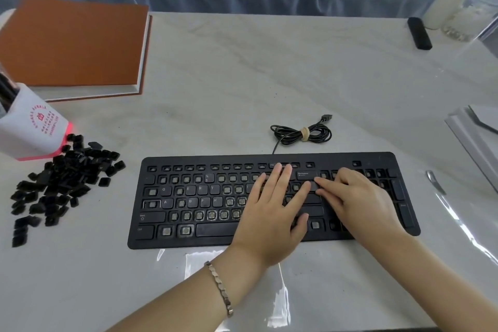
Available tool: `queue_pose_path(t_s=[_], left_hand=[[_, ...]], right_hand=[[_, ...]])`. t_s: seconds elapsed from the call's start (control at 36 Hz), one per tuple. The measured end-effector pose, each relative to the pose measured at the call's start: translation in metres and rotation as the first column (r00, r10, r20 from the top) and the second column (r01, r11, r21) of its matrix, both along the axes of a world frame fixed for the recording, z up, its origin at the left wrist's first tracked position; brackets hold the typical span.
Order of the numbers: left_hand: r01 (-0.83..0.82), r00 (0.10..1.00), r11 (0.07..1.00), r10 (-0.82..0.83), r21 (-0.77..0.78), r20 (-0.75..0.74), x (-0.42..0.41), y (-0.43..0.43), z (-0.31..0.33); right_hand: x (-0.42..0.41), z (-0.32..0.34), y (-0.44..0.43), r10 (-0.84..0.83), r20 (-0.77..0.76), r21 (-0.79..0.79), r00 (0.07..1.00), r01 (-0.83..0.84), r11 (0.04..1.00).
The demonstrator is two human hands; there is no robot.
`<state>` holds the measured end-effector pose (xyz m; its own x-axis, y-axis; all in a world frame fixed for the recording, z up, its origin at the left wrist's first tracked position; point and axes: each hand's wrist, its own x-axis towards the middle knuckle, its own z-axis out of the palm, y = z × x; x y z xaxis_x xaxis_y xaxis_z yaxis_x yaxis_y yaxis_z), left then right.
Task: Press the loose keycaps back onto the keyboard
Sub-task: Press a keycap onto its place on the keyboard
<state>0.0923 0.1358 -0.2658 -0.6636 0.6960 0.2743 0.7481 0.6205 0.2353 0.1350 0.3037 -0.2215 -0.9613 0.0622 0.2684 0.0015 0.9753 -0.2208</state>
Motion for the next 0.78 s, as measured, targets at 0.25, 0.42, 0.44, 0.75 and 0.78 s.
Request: queue_pose_path(t_s=[0.25,0.42,0.44,0.75,0.78], left_hand=[[-0.004,1.000,1.000,0.004,0.014,0.008,0.000,-0.001,0.001],[-0.010,1.000,1.000,0.010,0.005,0.009,-0.001,0.001,0.002],[-0.011,1.000,1.000,0.011,0.000,0.008,-0.001,0.001,0.002],[0.005,1.000,1.000,-0.005,0.026,0.010,-0.001,0.002,0.000],[0.010,1.000,1.000,-0.010,0.029,0.014,-0.001,0.001,0.000]], right_hand=[[-0.002,-0.001,-0.007,-0.036,0.015,0.043,0.999,0.035,0.998],[0.004,-0.006,-0.015,-0.015,-0.001,0.255,1.000,0.014,0.967],[0.005,-0.008,-0.014,-0.007,-0.001,0.258,1.000,0.007,0.966],[0.009,-0.008,-0.016,-0.045,0.084,0.151,0.995,0.032,0.988],[0.008,-0.006,-0.016,-0.075,0.113,0.083,0.991,0.066,0.994]])
